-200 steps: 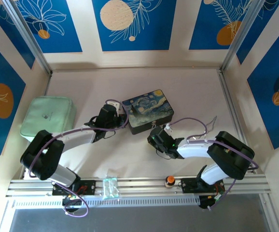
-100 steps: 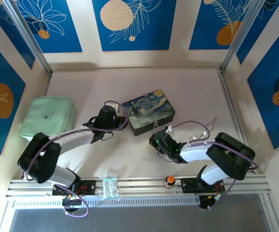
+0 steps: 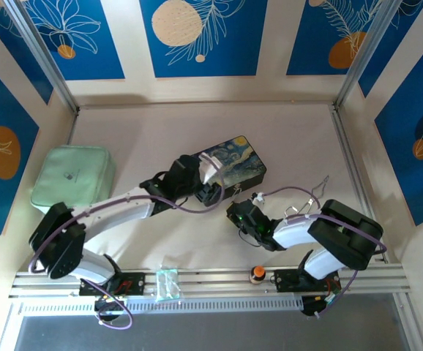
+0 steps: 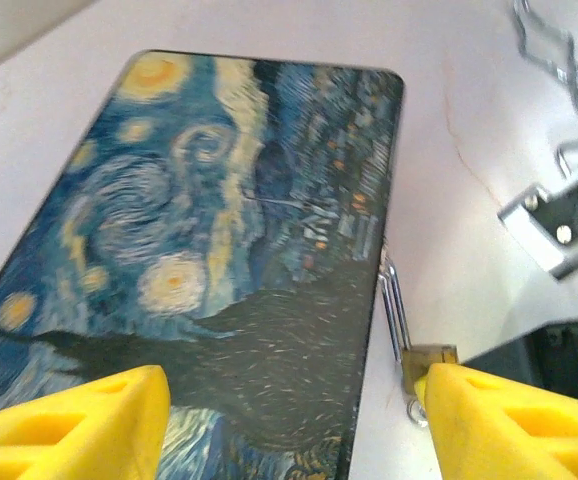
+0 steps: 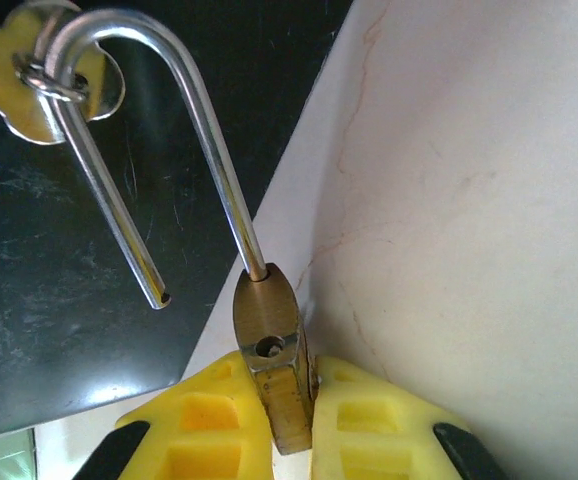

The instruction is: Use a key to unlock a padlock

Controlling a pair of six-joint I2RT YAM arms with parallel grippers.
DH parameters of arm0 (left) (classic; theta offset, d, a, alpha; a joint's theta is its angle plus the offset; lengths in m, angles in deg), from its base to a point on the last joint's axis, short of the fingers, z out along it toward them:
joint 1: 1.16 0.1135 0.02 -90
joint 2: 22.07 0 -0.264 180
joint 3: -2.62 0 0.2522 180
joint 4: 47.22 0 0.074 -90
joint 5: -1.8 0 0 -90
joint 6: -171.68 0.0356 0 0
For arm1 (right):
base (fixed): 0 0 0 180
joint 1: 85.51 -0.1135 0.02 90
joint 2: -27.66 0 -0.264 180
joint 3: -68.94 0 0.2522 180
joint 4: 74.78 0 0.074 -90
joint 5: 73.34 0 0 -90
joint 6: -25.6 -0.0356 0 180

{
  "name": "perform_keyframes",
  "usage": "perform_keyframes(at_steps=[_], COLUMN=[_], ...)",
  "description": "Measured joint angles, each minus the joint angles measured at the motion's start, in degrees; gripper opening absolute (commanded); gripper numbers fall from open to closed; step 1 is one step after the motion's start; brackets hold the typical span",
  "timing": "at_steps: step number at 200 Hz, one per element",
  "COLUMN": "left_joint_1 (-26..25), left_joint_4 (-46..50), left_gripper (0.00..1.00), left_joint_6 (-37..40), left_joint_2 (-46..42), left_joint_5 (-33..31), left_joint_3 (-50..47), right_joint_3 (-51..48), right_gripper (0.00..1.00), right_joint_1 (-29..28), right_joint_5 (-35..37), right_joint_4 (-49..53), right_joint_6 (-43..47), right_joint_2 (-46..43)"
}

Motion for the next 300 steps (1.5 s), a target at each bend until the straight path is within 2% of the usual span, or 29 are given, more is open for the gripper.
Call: perform_keyframes(at_steps=[44, 78, 109, 156, 190, 240, 270, 300], left_joint_1=[-1.3, -4.4, -5.7, -6.5, -7.0, -7.5, -7.5, -7.5], left_joint_4=[3.7, 6.7, 8.3, 8.7, 8.9, 6.9, 5.3, 5.4], left_gripper=[0.76, 0.74, 0.63, 0.46, 0.46, 0.46, 0.46, 0.46], left_joint_6=[6.9, 9.5, 10.5, 12.6, 13.2, 15.4, 16.8, 17.3], left_joint_2=[5.6, 11.0, 14.2, 15.5, 16.0, 15.8, 15.4, 15.5], left_joint_5=[-0.4, -5.4, -11.5, -16.9, -18.8, -20.0, -20.2, -20.2], left_joint_3=[0.9, 5.0, 8.5, 9.3, 9.6, 8.1, 7.1, 7.2], right_joint_3=[0.0, -0.1, -0.6, -1.7, -2.3, -3.1, -3.3, -4.8], right_gripper=[0.05, 0.05, 0.05, 0.04, 0.04, 0.04, 0.04, 0.04], right_joint_1=[-0.1, -0.3, -0.5, -1.1, -0.2, 4.0, 6.6, 9.2], right_joint_5=[0.0, 0.7, 1.4, 3.5, 3.5, -4.3, -8.2, -6.9], right_joint_4=[-0.7, -2.6, -9.0, -24.1, -31.0, -36.8, -37.4, -37.0], right_joint_6=[-0.6, -1.6, -4.3, -8.3, -9.9, -9.1, -7.8, -5.5], right_joint_2=[0.4, 1.6, 5.0, 13.0, 16.3, 18.3, 18.3, 15.8])
